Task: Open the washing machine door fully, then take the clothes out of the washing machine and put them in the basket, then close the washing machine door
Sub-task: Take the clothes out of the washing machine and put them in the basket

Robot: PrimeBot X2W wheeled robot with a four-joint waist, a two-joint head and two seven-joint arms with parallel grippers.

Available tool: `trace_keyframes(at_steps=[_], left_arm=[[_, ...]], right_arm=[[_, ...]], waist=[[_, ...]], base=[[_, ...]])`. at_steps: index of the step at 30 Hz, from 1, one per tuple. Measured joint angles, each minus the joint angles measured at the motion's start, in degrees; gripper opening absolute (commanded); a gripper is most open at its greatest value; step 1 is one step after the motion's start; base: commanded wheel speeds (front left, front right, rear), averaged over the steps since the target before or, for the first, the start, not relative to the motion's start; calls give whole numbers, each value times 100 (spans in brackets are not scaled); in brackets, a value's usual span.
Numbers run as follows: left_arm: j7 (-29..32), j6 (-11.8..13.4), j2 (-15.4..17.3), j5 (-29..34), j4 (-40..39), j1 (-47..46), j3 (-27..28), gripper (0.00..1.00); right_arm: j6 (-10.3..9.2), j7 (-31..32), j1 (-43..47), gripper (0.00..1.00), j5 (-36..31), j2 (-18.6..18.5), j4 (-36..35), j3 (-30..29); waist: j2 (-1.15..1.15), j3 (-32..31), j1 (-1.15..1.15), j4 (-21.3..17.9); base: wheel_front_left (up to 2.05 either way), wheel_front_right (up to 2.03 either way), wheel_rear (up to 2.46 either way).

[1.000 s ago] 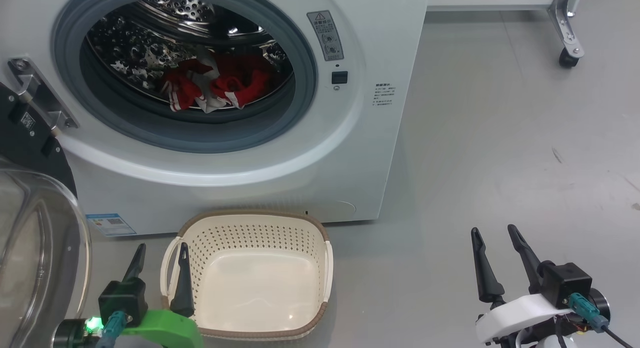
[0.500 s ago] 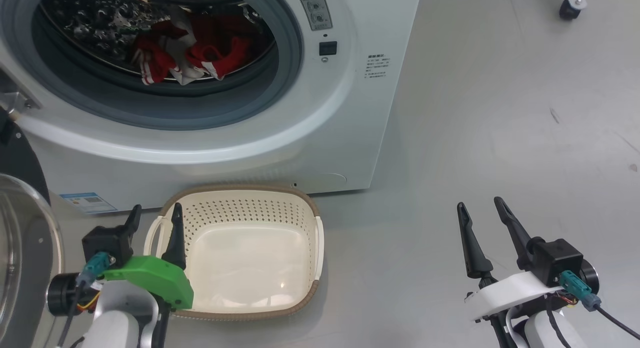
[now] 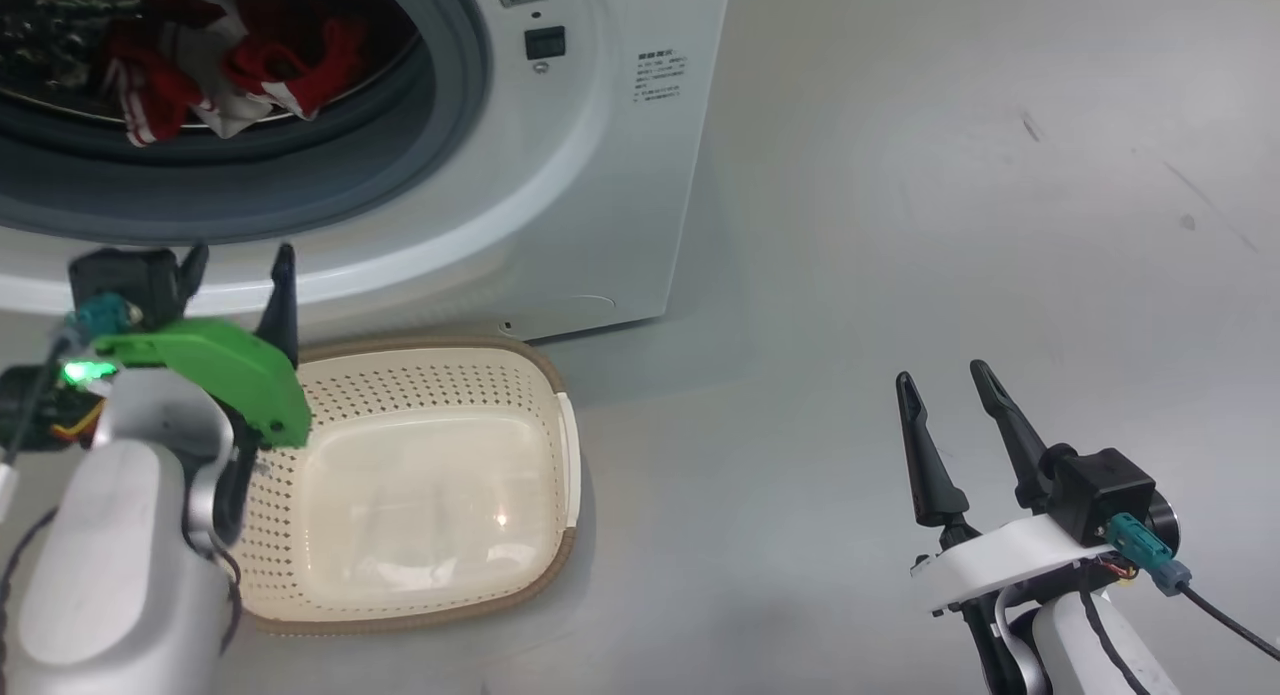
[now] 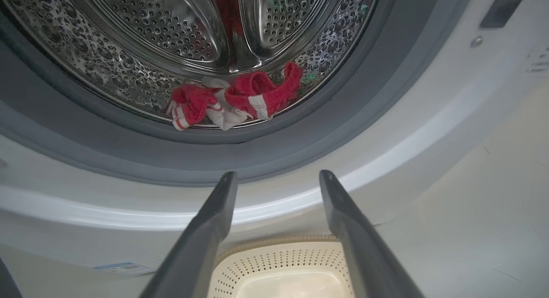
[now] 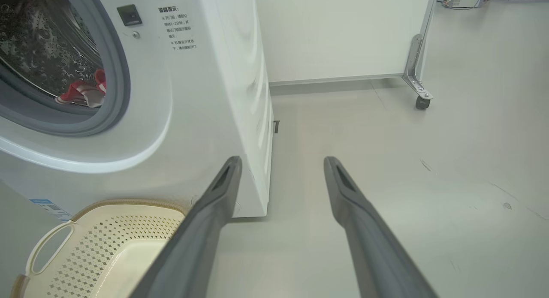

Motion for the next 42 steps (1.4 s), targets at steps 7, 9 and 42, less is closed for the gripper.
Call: trace_keyframes(at_steps=[7,9,42], left_arm=[[386,-148,200,-116,166,-975,147,100],[481,-170,263,-116,247,-1185,179,100],[1580,-232,1233,-91,1740,-3366,460,100]], right_arm=[[37,0,-186,100,19,43,0,23],[56,0,-238,100,19,47,-1,38],[87,0,-681,100,175,157,-88,45]], waist=[[0,339,0,-336],[0,422,0,-435],[0,1758,0,-1560]], base=[[0,0,0],[0,0,0],[0,0,0]])
